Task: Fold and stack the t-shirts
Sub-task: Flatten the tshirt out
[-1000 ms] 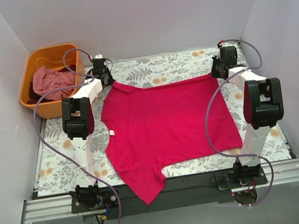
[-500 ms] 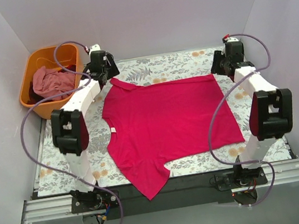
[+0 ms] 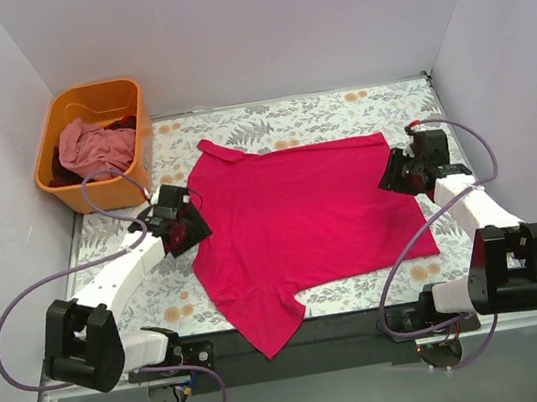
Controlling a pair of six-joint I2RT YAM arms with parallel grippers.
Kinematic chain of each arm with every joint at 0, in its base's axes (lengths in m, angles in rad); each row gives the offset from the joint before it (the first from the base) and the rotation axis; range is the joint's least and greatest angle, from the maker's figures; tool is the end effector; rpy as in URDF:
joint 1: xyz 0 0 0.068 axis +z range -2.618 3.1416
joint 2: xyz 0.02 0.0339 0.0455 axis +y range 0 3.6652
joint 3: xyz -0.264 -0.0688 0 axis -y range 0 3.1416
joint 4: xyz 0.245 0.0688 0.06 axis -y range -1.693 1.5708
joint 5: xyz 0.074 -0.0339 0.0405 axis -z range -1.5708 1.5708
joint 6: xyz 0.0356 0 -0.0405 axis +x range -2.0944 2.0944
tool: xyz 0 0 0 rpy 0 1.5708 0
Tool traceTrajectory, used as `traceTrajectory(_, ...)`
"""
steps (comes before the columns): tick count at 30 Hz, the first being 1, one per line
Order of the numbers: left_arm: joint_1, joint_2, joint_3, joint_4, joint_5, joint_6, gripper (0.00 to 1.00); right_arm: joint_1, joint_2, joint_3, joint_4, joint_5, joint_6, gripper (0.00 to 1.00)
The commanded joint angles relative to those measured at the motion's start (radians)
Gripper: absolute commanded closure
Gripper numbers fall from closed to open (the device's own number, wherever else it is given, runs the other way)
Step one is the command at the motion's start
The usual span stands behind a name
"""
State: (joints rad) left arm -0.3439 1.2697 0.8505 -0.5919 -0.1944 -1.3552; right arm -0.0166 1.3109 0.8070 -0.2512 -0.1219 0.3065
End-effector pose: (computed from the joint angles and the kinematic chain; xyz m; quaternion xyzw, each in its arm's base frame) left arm 0.2356 -0.0771 0.2284 -0.4868 0.8239 -0.1449 0.2516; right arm 0.2753 -0.0002 0.2279 0.1235 0.9082 0.1125 0.3837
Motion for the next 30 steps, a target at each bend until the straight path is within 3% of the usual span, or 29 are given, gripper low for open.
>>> traceTrajectory(1,-0.004,-0.035,-0.074,-0.118,0.01,-0.087,0.43,0.001,-0.018,-0.034,0.0,-0.039,0.039,0.52)
traceTrajectory(12,-0.006,0.052,-0.107,-0.181,-0.013,-0.142,0.53,-0.005,0.022,-0.08,0.003,0.037,0.04,0.53)
traceTrajectory(19,-0.006,0.118,-0.137,-0.161,-0.014,-0.173,0.7,-0.04,0.076,-0.115,0.015,0.073,0.036,0.54)
traceTrajectory(24,0.019,0.137,-0.145,-0.183,-0.072,-0.196,0.94,-0.107,0.067,-0.149,0.01,0.11,0.054,0.54)
traceTrajectory(30,0.094,0.131,-0.145,-0.171,-0.082,-0.16,1.0,-0.186,0.056,-0.193,-0.016,0.117,0.083,0.55)
